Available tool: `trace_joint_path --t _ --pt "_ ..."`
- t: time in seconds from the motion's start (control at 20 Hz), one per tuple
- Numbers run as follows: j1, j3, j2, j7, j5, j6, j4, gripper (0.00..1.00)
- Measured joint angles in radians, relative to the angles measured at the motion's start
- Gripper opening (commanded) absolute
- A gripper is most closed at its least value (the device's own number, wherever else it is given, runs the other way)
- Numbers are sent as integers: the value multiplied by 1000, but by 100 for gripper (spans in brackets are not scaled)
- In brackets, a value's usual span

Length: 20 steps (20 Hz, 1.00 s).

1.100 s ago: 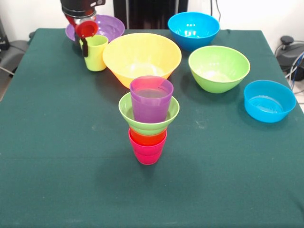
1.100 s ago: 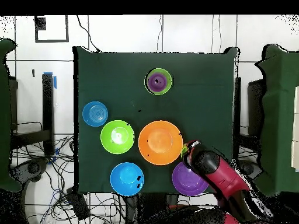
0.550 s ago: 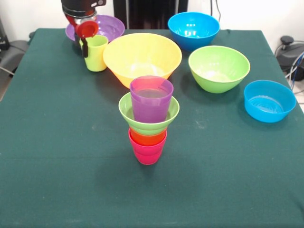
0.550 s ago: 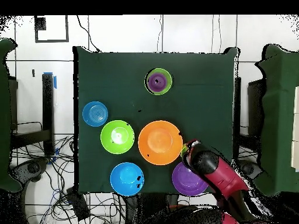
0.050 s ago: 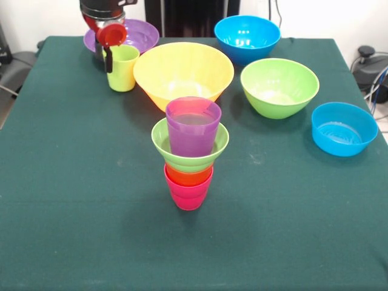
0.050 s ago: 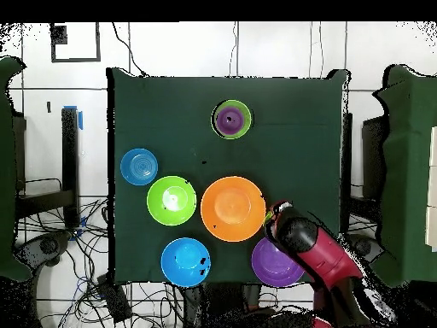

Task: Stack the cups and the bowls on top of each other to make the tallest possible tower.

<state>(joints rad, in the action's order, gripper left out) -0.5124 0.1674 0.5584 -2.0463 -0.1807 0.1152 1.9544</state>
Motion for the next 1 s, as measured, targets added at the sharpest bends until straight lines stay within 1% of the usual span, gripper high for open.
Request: trace_joint_path --t 0.55,1.0 --pt "25 12 19 0 -20 0 0 100" --pt "23 13 17 0 -39 0 0 100"
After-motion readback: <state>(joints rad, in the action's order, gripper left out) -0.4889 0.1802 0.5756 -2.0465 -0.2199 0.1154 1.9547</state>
